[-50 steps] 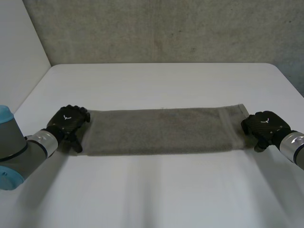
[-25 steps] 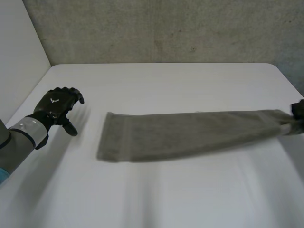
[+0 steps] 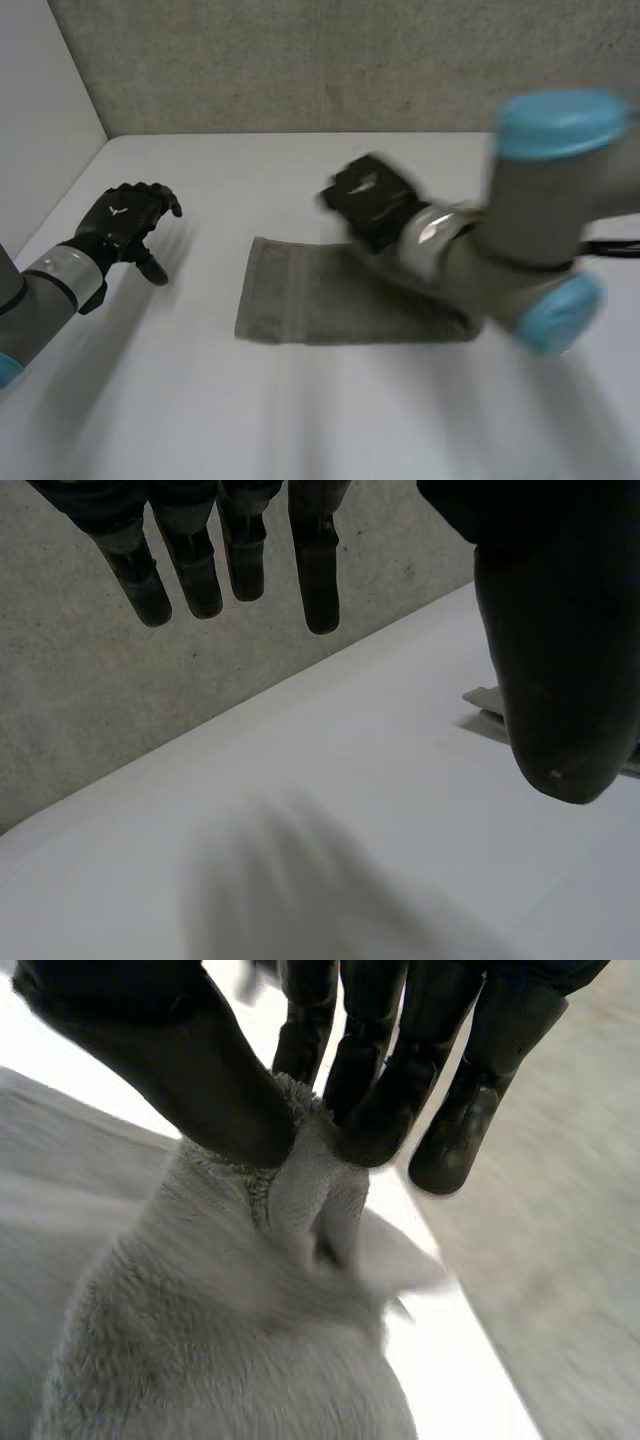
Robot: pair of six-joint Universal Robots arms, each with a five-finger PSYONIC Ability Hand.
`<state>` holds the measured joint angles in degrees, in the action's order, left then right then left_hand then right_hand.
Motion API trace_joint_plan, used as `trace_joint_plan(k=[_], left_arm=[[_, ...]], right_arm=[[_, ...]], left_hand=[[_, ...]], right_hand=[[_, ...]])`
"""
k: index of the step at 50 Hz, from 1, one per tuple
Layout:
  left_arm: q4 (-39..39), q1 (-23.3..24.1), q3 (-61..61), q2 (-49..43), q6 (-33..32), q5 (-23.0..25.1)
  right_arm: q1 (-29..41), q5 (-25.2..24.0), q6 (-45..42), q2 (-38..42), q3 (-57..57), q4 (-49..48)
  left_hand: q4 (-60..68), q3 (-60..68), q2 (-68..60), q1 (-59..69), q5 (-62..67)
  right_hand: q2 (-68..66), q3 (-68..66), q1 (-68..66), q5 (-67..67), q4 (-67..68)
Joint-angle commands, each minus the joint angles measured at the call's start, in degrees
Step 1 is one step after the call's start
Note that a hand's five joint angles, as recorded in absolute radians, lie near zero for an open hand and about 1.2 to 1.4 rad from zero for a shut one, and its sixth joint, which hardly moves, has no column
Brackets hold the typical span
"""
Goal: Fold the towel.
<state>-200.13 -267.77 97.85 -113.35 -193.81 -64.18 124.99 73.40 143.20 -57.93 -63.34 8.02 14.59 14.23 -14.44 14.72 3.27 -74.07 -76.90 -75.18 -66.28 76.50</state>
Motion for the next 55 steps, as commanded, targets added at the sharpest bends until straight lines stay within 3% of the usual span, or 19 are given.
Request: trace_joint_plan(k=[1,2,6,13,18,31,32,34,35,37,46,51,53,55], left_arm=[[0.09,0.32,0.32,0.06,0.01,0.02],[0.09,0.50,0.32,0.06,0.01,0.02],[0.09,1.20,0.41,0.06,0.01,0.28],[0.09,2.34,0.41,0.06,0.01,0.37],[0.09,3.48,0.41,0.06,0.01,0.37],[0.18,4.28,0.85,-0.03,0.01,0.37],[0.18,4.28,0.85,-0.03,0.01,0.37],[0.09,4.28,0.85,0.06,0.01,0.37],[0.09,4.28,0.85,0.06,0.01,0.37],[0.09,4.37,0.85,0.06,0.01,0.37],[0.36,5.51,-1.35,2.16,0.36,0.11],[0.79,7.18,-4.07,4.63,3.70,-0.16],[0.71,8.05,-6.43,5.67,8.86,-0.33],[0.62,8.14,-7.32,6.64,11.67,-0.33]], right_arm=[[7.72,3.85,-0.56,11.07,5.51,-0.90],[7.64,4.20,-0.30,11.25,5.16,-0.81],[6.41,4.56,-0.03,9.77,3.50,-0.99],[-1.77,3.68,1.82,0.89,-6.53,-2.75],[-9.13,-0.62,2.43,-5.78,-21.00,-8.53],[-15.12,-1.16,2.00,-5.80,-34.56,-14.34],[-15.13,-1.16,1.99,-5.79,-34.57,-14.35],[-15.30,-1.07,1.90,-5.62,-34.57,-14.70],[-15.30,-1.07,1.90,-5.62,-34.57,-14.70],[-15.30,-0.63,1.82,-6.49,-33.78,-14.70],[-14.16,-0.54,1.73,-10.89,-24.28,-11.54],[-6.43,-1.42,2.17,-7.11,-12.42,-6.26],[1.62,-1.07,2.08,-0.73,-3.23,-3.46],[4.44,-1.15,2.08,2.17,0.46,-1.71]], left_hand=[[-3.70,-3.34,3.55,-3.83,-2.38],[-3.70,-3.34,3.55,-3.83,-2.38],[-3.70,-3.34,3.55,-3.83,-2.38],[-3.70,-3.34,3.55,-3.83,-2.38],[-3.70,-3.34,3.55,-3.83,-2.38],[-3.70,-3.34,3.55,-3.83,-2.38],[-3.70,-3.34,3.55,-3.83,-2.38],[-3.70,-3.34,3.55,-3.83,-2.38],[-3.70,-3.34,3.55,-3.83,-2.38],[-3.70,-3.34,3.55,-3.83,-2.38],[-3.70,-3.34,3.55,-3.83,-2.38],[-3.70,-3.34,3.55,-3.83,-2.38],[-3.54,-3.17,3.38,-3.67,-2.21],[-3.53,-3.17,3.38,-3.67,-2.21]], right_hand=[[49.86,52.69,50.96,52.07,-52.29],[60.52,63.35,61.62,62.72,-62.94],[60.96,63.79,62.07,63.17,-63.39],[57.09,59.92,58.20,59.30,-59.52],[49.54,52.37,50.65,51.75,-51.97],[37.79,40.61,38.89,39.99,-40.21],[37.75,40.58,38.85,39.95,-40.17],[18.69,21.52,19.79,20.89,-21.12],[18.57,21.40,19.68,20.78,-21.00],[-5.81,-2.98,-4.70,-3.60,3.38],[-5.93,-3.10,-4.82,-3.72,3.50],[-5.93,-3.10,-4.82,-3.72,3.50],[-5.93,-3.10,-4.82,-3.72,3.50],[-5.93,-3.10,-4.82,-3.72,3.50]])
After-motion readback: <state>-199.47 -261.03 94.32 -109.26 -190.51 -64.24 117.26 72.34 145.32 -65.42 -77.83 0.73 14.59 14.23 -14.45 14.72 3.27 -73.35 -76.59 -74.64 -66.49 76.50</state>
